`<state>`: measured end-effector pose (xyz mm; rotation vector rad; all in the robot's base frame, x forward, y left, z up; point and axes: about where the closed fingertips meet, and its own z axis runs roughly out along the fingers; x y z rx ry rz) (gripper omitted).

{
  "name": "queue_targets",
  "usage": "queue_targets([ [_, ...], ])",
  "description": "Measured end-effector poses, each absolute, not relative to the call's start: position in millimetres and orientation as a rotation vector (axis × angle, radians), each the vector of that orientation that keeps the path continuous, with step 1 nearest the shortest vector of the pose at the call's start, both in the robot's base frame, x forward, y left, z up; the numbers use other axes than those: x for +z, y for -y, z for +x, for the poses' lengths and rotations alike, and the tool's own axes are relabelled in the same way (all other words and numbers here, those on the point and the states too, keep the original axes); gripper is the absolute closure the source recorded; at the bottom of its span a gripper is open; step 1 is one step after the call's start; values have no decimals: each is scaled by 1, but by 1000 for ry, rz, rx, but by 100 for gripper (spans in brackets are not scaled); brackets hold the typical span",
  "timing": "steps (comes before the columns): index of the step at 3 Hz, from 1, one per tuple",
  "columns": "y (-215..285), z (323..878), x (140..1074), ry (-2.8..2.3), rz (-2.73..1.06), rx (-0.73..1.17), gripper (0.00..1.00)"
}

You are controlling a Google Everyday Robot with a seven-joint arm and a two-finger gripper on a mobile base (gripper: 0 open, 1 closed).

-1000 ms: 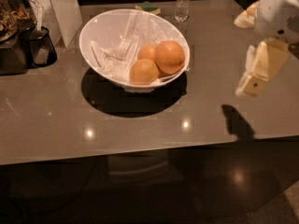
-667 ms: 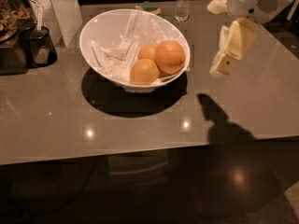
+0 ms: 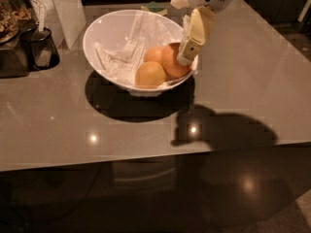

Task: Pick orange from white bowl

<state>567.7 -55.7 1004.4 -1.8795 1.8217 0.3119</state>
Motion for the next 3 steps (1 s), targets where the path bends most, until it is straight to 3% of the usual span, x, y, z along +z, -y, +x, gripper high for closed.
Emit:
queue_targets([
  [3,66,596,935,-1909,-1801,461,0],
])
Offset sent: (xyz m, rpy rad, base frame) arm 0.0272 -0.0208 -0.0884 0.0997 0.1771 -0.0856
